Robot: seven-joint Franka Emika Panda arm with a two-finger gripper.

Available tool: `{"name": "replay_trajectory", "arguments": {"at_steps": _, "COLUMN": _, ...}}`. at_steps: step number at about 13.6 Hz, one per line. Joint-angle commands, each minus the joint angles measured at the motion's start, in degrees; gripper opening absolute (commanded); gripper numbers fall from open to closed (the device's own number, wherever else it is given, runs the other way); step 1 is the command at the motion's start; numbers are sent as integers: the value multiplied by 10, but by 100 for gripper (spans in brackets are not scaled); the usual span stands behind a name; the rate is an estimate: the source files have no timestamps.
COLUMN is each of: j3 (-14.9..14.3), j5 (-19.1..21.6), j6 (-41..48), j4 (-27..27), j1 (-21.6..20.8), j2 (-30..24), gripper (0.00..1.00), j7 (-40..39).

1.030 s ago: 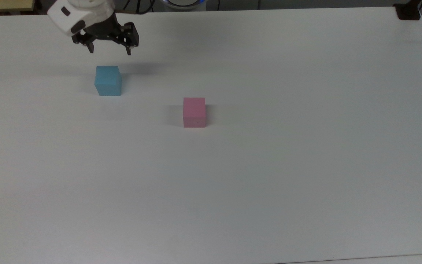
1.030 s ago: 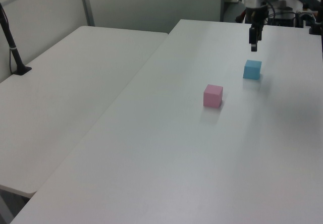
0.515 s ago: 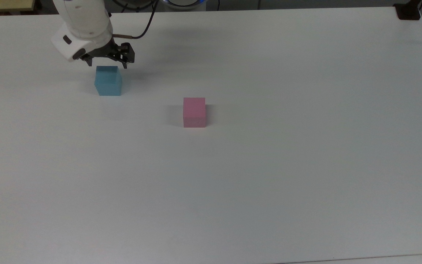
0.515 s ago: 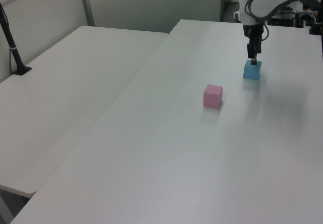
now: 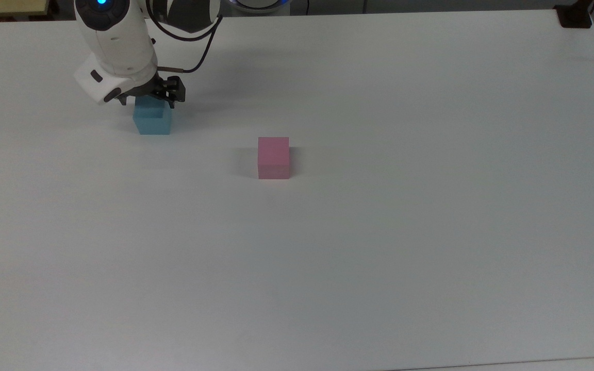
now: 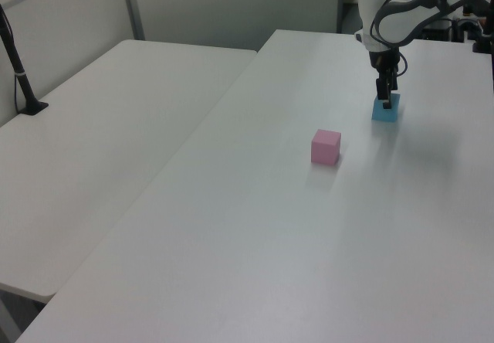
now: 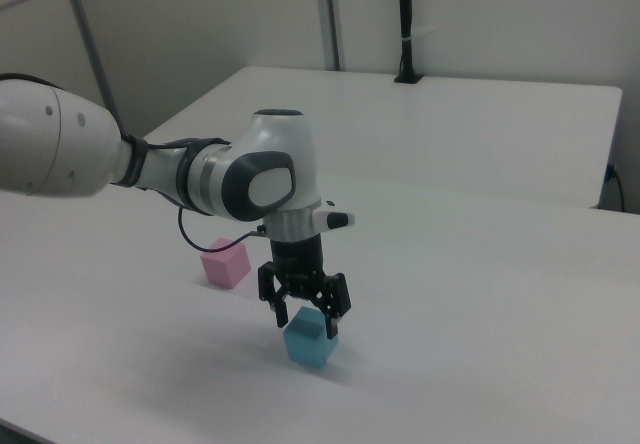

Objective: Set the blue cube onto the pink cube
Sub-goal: 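Lower the open gripper over the light-blue cube and close on it, then lift the blue cube and carry it over the pink cube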

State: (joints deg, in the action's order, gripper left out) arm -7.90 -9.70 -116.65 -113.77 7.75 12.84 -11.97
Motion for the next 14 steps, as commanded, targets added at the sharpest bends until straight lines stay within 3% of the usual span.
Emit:
{"name": "replay_trajectory", "arguments": {"at_steps": 1, "j3": -2, "j5": -10, "j6": -16, "j4": -6, "j1": -1, "j2": 10, "gripper": 71, "j7": -10}}
{"name": "replay_trajectory", "arguments": {"at_steps": 2, "j3": -2, "j5": -9, "j6": -14, "j4": -3, "j1": -2, "j2": 10, "gripper": 60, "j7": -5}}
{"name": "replay_trajectory", "arguments": {"at_steps": 6, "j3": 4, "j5": 14, "j6": 58, "j4": 37, "j1": -8, "j2": -19, "gripper": 60, "j7": -2}}
{"name": "replay_trajectory", "arguments": {"at_steps": 11, "j3": 51, "j5": 88, "j6": 134, "j4": 110, "j1": -17, "j2": -34, "gripper": 60, "j7": 4}}
{"name": "replay_trajectory", "arguments": {"at_steps": 14, "j3": 85, "j5": 92, "j6": 108, "j4": 125, "j1": -44, "j2": -25, "gripper": 60, "j7": 97}}
